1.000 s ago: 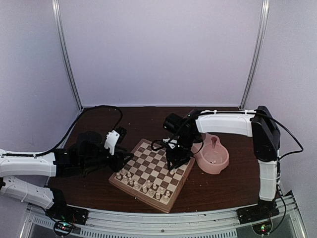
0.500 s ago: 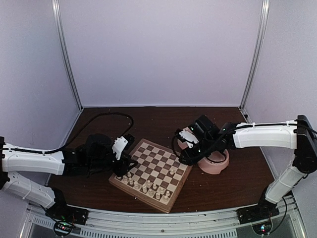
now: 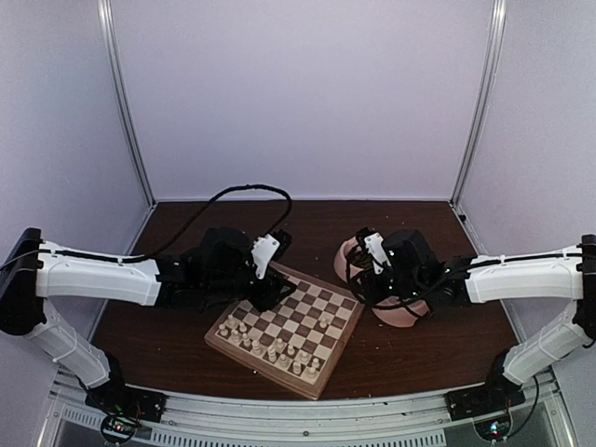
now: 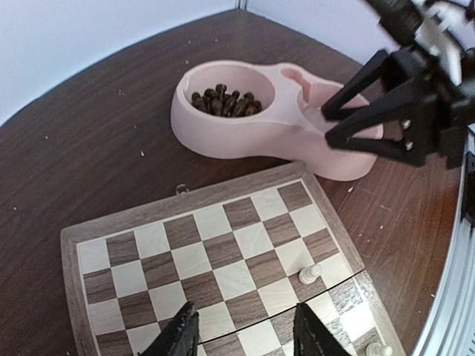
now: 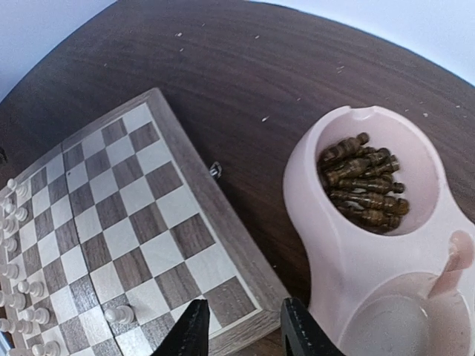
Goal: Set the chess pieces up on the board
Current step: Place the pawn on the chessboard, then pick up the pawn from the chessboard.
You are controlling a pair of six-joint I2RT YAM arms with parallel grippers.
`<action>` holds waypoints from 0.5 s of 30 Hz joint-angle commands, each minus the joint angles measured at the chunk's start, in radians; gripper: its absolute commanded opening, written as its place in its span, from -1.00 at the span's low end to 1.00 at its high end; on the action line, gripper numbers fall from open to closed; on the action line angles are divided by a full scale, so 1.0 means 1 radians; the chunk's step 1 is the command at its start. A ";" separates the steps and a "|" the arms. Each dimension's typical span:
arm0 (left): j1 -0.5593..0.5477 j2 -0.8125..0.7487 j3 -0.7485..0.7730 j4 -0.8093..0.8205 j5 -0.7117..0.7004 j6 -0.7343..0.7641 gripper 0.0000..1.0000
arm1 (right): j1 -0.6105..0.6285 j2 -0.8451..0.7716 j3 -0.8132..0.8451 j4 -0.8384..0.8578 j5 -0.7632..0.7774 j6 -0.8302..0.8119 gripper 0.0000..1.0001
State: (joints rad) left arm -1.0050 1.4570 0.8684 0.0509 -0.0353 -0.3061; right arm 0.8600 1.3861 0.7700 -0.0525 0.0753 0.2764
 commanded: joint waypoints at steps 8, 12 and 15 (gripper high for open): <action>-0.066 0.180 0.193 -0.092 0.016 0.031 -0.11 | 0.005 -0.107 -0.066 0.032 0.325 0.059 -0.30; -0.080 0.236 0.252 -0.217 0.018 0.053 -0.11 | 0.004 -0.130 -0.073 0.018 0.371 0.050 -0.29; -0.108 0.279 0.306 -0.300 -0.028 0.074 -0.12 | -0.002 -0.138 -0.074 0.002 0.410 0.048 -0.28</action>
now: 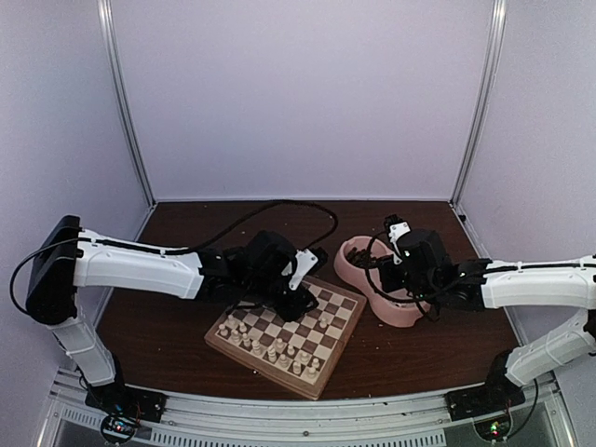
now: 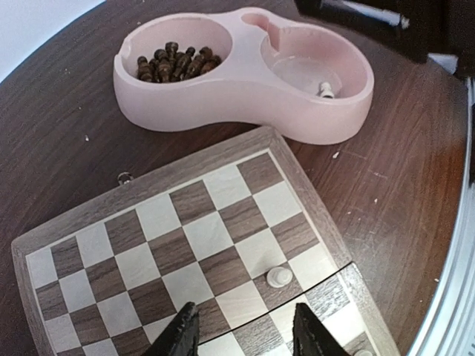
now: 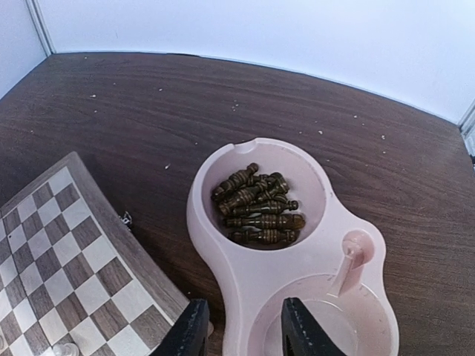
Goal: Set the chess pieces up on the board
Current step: Pick up the pawn from the chessboard.
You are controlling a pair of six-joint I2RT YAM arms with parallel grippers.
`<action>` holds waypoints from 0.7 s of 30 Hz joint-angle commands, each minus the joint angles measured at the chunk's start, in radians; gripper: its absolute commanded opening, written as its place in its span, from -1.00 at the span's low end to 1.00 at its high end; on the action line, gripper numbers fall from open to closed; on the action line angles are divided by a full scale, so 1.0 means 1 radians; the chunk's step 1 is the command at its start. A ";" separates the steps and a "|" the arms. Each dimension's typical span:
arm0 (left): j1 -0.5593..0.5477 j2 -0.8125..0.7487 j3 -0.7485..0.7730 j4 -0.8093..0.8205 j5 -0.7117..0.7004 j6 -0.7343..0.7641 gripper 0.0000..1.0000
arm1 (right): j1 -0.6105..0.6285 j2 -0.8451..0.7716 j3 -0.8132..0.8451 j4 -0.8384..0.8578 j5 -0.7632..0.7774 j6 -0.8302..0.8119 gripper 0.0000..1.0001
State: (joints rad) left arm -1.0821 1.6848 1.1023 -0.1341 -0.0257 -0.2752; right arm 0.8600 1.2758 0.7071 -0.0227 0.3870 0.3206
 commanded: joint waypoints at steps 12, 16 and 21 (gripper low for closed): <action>-0.063 0.209 0.221 -0.204 -0.030 0.025 -0.04 | -0.016 -0.015 -0.004 -0.027 0.098 -0.003 -0.28; -0.064 0.235 0.261 -0.221 -0.037 0.002 -0.04 | -0.017 0.012 0.009 -0.025 0.088 0.001 -0.28; -0.064 0.284 0.302 -0.236 -0.035 -0.003 -0.16 | -0.016 0.031 0.019 -0.020 0.078 0.008 -0.29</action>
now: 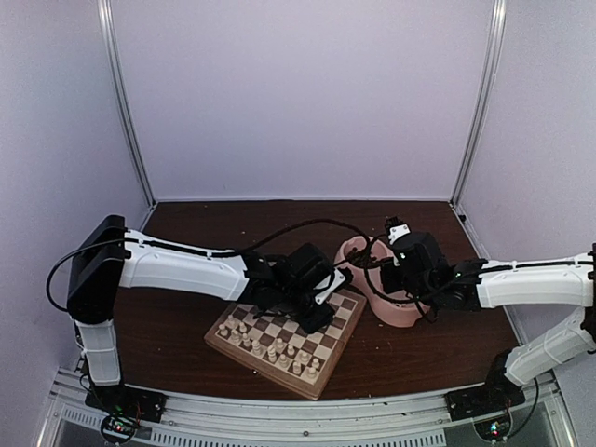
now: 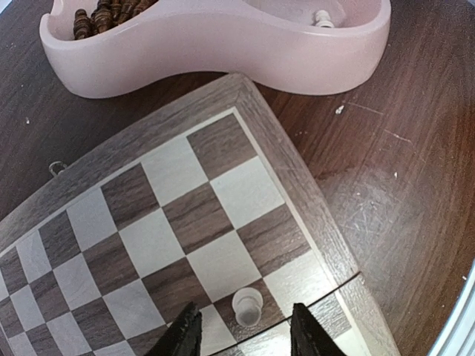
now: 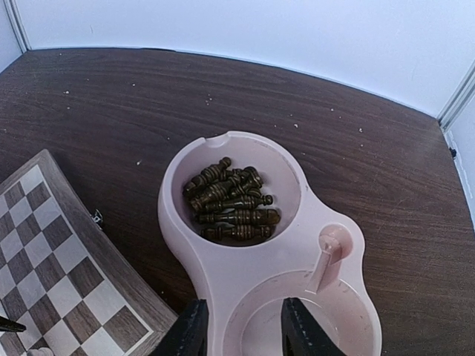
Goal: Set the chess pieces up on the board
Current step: Pick up the pawn from the chessboard.
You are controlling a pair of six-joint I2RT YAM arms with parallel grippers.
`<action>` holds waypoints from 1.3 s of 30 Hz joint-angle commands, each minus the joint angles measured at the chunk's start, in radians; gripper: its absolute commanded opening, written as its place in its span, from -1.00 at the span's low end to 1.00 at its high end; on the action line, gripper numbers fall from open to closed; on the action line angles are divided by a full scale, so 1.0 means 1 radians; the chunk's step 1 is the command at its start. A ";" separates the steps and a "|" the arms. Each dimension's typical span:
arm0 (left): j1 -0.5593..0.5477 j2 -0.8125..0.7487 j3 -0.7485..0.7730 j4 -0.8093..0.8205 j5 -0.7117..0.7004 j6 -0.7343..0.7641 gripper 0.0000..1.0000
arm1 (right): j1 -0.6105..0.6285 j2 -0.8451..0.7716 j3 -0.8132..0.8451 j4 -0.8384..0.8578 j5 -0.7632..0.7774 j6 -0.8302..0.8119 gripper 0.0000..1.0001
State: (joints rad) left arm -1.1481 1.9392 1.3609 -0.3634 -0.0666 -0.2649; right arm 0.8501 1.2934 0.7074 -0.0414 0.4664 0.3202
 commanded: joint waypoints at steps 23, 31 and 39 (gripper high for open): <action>0.001 0.056 0.059 -0.036 0.011 -0.034 -0.39 | -0.006 0.017 0.026 -0.011 -0.018 0.011 -0.28; 0.001 0.063 0.067 -0.034 0.023 -0.034 -0.62 | -0.006 0.010 0.022 -0.012 -0.013 0.014 -0.28; 0.002 0.046 0.065 -0.042 0.013 -0.040 -0.90 | -0.006 0.001 0.017 -0.012 -0.002 0.014 -0.28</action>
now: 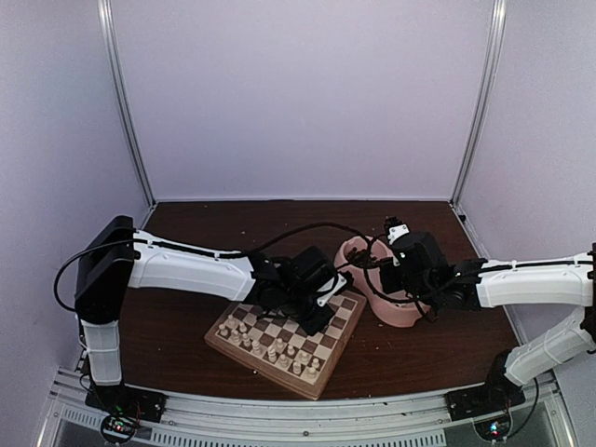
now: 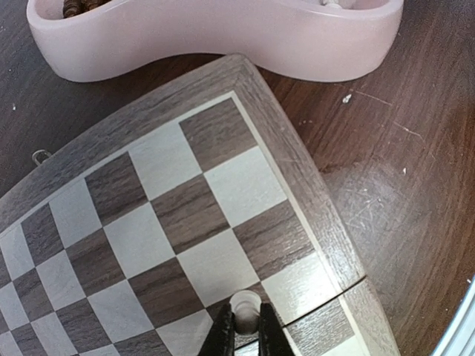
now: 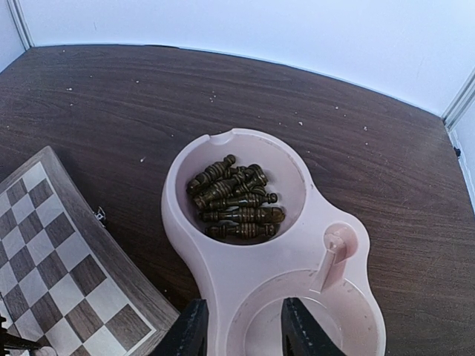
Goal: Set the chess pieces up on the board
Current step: Pick up the pawn from the chessboard, then place the pawn on d2.
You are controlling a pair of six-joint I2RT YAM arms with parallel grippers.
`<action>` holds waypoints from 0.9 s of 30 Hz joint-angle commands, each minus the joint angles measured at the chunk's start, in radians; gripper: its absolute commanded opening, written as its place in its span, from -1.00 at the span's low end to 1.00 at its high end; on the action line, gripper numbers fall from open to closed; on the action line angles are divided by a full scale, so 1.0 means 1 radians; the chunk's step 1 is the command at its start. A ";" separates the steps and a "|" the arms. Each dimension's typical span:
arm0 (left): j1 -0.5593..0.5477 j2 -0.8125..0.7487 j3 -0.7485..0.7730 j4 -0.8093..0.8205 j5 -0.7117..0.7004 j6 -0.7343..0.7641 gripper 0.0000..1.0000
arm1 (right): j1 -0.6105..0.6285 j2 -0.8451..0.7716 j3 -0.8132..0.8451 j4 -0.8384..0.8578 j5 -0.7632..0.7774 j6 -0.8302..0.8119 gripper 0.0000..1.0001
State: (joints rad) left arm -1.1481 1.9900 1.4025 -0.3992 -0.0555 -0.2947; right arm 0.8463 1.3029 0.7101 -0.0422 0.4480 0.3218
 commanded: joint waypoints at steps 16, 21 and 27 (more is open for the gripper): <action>0.024 -0.249 -0.104 0.009 -0.139 -0.004 -0.86 | -0.003 -0.040 -0.008 -0.005 0.033 0.014 -0.28; 0.049 -0.355 -0.178 -0.002 -0.132 -0.037 -0.83 | -0.003 -0.043 -0.007 -0.008 0.028 0.014 -0.28; 0.056 -0.455 -0.306 0.015 -0.142 -0.066 -0.83 | -0.003 -0.045 -0.008 -0.007 0.020 0.014 -0.28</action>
State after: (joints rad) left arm -1.0954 1.5864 1.1706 -0.4129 -0.1822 -0.3286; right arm 0.8463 1.2793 0.7094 -0.0490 0.4534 0.3222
